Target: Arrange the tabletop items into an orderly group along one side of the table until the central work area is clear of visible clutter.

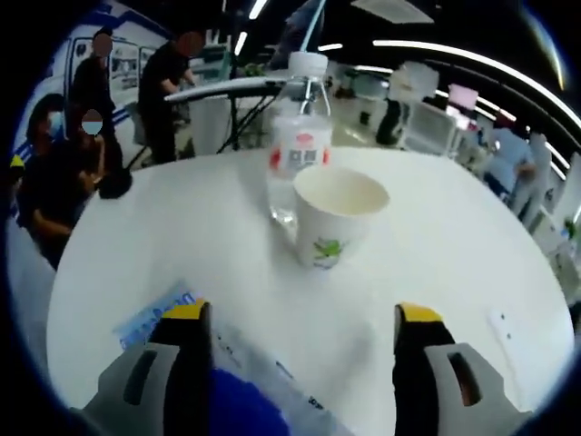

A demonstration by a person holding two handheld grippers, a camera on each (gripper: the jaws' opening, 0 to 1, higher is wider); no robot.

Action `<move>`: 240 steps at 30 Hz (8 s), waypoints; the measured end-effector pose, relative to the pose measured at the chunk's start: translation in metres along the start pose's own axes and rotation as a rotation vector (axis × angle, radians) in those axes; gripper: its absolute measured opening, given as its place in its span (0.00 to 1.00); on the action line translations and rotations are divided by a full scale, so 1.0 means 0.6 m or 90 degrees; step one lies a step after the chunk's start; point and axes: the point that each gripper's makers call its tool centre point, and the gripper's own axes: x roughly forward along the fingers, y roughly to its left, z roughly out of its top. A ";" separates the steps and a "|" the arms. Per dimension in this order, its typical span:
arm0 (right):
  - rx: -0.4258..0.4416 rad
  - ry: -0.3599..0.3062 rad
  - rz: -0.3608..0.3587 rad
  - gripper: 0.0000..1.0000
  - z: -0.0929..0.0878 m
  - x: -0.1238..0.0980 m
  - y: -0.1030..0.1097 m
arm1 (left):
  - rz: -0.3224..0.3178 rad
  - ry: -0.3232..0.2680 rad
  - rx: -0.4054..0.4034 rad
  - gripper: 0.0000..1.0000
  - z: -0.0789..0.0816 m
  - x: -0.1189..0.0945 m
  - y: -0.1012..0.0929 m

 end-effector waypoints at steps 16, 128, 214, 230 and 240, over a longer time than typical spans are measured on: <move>-0.056 0.001 0.028 0.95 -0.017 -0.051 0.038 | -0.006 -0.001 0.010 0.88 0.001 0.002 -0.004; 0.246 -0.011 -0.192 0.88 -0.302 -0.354 -0.072 | -0.157 0.204 -0.259 0.70 -0.036 0.316 -0.241; 0.409 -0.020 -0.165 0.00 -0.306 -0.317 -0.012 | -0.048 0.327 -0.358 0.08 -0.070 0.337 -0.237; 0.462 -0.046 -0.208 0.00 -0.346 -0.401 -0.004 | -0.117 0.304 -0.328 0.06 -0.035 0.341 -0.293; 0.524 -0.051 -0.254 0.00 -0.401 -0.452 0.008 | -0.184 0.319 -0.313 0.06 -0.032 0.342 -0.357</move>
